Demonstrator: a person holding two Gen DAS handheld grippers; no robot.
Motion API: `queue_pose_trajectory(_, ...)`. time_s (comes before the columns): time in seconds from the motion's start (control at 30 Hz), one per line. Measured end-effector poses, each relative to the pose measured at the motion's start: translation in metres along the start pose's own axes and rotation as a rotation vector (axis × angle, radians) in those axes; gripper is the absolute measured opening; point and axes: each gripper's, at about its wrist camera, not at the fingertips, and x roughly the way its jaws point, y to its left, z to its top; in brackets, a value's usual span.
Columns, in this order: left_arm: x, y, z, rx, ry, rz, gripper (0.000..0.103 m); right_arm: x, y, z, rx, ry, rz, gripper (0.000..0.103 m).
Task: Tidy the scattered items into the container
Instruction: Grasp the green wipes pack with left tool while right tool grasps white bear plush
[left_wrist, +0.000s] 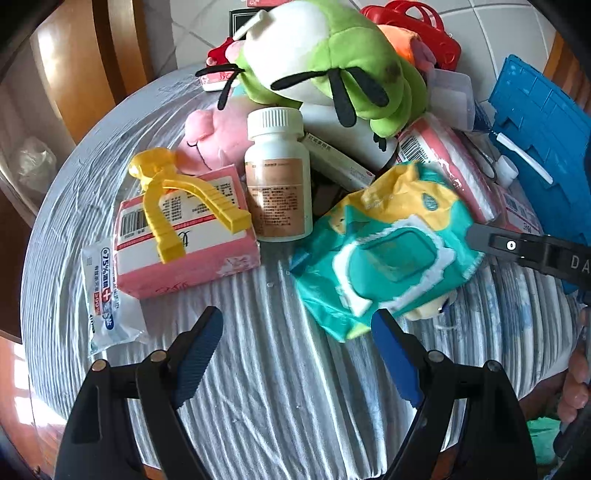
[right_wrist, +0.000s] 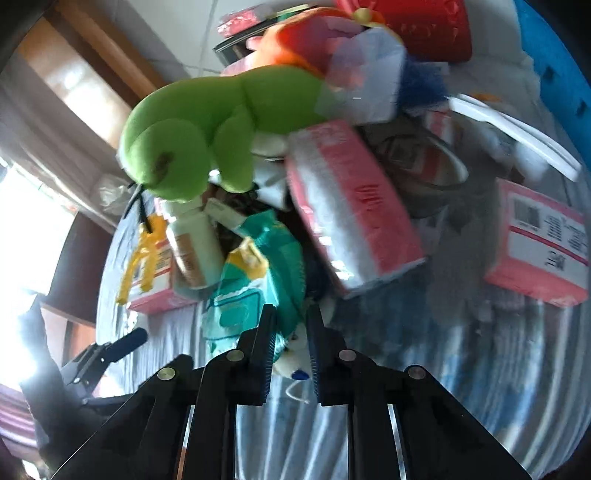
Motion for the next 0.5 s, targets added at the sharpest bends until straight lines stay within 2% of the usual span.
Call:
queue_pose_trajectory(0.13,-0.001,0.002,-0.003,-0.022,0.002,0.011,0.083,-0.003,0.005,-0.014,0.012,0.079,0.092,0.017)
queue_pose_trajectory(0.27,0.000,0.010,-0.009,-0.087,0.011,0.061,0.083,0.006,0.020,-0.043,-0.066,0.216,0.183,0.017)
queue_pose_trajectory(0.33,-0.003,0.013,-0.013,-0.133,0.014,0.066,0.083,0.001,0.019,-0.046,-0.099,0.201,0.164,0.017)
queue_pose_trajectory(0.5,-0.015,-0.006,-0.014,-0.187,-0.004,0.048,0.083,-0.030,-0.011,-0.034,-0.101,0.085,0.132,0.021)
